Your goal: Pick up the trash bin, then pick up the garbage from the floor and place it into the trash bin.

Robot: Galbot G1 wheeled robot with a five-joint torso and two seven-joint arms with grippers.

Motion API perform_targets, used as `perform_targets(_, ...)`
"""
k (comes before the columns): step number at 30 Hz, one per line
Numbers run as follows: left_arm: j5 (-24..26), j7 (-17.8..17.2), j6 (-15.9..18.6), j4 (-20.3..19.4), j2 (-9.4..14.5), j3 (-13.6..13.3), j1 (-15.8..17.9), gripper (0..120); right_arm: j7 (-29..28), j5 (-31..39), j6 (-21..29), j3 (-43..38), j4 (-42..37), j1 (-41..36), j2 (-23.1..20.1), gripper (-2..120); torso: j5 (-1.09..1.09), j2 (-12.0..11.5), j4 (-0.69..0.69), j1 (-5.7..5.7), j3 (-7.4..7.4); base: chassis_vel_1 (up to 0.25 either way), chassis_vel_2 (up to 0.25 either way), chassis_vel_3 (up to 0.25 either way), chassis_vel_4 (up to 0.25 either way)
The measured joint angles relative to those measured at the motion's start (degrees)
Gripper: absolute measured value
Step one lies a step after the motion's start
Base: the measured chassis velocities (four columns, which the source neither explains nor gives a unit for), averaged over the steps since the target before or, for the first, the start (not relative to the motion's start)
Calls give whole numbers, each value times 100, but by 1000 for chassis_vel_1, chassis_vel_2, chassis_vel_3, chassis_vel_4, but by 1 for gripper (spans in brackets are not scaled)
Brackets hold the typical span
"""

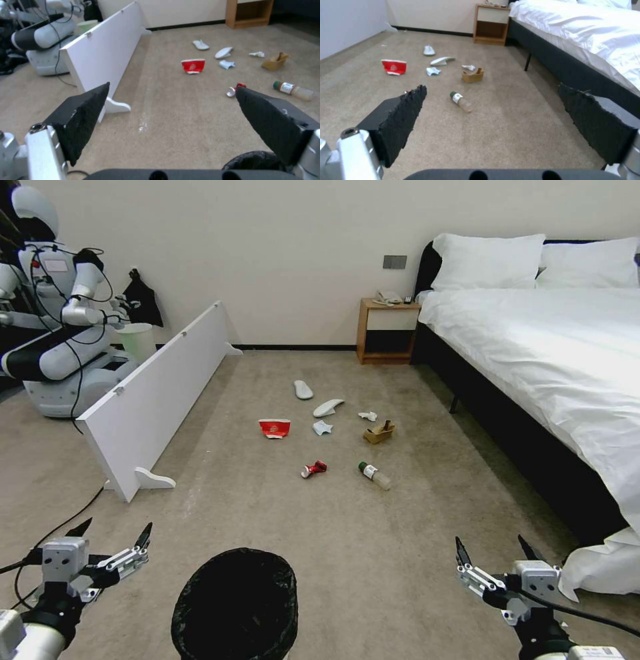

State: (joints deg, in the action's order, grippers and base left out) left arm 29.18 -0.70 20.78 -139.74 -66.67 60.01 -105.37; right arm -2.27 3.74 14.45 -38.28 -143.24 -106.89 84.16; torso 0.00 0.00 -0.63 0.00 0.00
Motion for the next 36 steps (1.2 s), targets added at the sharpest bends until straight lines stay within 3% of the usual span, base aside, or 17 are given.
perform_targets(7,60,-112,172,-4,28,-43,81,100,-10,-1,77,-9,0,-32,-63,100,0,0,0,0,0,0,0,0,0)
perform_targets(12,67,183,373,37,162,17,155,100,-122,15,365,-70,0,-41,-215,100,0,0,0,0,0,0,0,0,0)
perform_targets(21,-53,286,792,77,255,-64,162,100,-187,527,415,-334,0,67,-503,100,0,0,0,0,0,0,0,0,0)
perform_targets(27,166,218,1399,159,238,-250,214,100,-193,645,121,-540,0,245,-623,100,0,0,0,0,0,0,0,0,0)
perform_targets(36,398,130,1561,384,131,-695,341,100,-192,248,-254,-200,199,186,-476,100,0,0,0,0,0,0,0,0,0)
